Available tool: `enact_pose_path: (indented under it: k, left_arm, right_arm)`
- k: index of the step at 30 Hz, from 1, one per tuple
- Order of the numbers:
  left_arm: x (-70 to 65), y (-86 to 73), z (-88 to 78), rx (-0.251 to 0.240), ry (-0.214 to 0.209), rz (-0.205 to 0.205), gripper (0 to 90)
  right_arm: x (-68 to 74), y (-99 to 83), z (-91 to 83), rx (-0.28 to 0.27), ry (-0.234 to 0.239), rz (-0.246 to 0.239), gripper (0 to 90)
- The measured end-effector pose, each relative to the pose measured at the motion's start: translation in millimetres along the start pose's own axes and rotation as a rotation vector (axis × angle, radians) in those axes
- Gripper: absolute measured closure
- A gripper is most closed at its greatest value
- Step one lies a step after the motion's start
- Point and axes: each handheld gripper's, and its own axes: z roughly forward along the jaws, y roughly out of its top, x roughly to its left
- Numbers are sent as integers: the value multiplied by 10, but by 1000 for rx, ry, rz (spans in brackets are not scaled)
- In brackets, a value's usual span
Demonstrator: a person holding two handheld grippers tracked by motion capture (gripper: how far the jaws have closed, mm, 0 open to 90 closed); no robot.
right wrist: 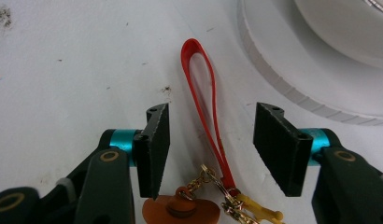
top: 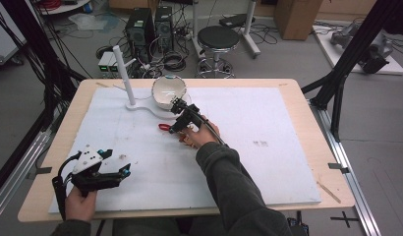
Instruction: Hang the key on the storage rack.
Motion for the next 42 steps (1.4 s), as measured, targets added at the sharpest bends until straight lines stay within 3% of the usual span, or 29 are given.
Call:
enact_pose_path:
  k: [10,27,42]
  left_arm:
    - [-1,1,1,-1,-1,1,205]
    - [-4,2,0,-2,-1,-1,205]
    - [-8,2,-1,-6,2,-3,205]
  right_arm:
    - [-24,-62,67,20,-1,13,553]
    - [-17,-75,155,94,-22,-14,699]
    - [14,-63,159,111,-26,-43,829]
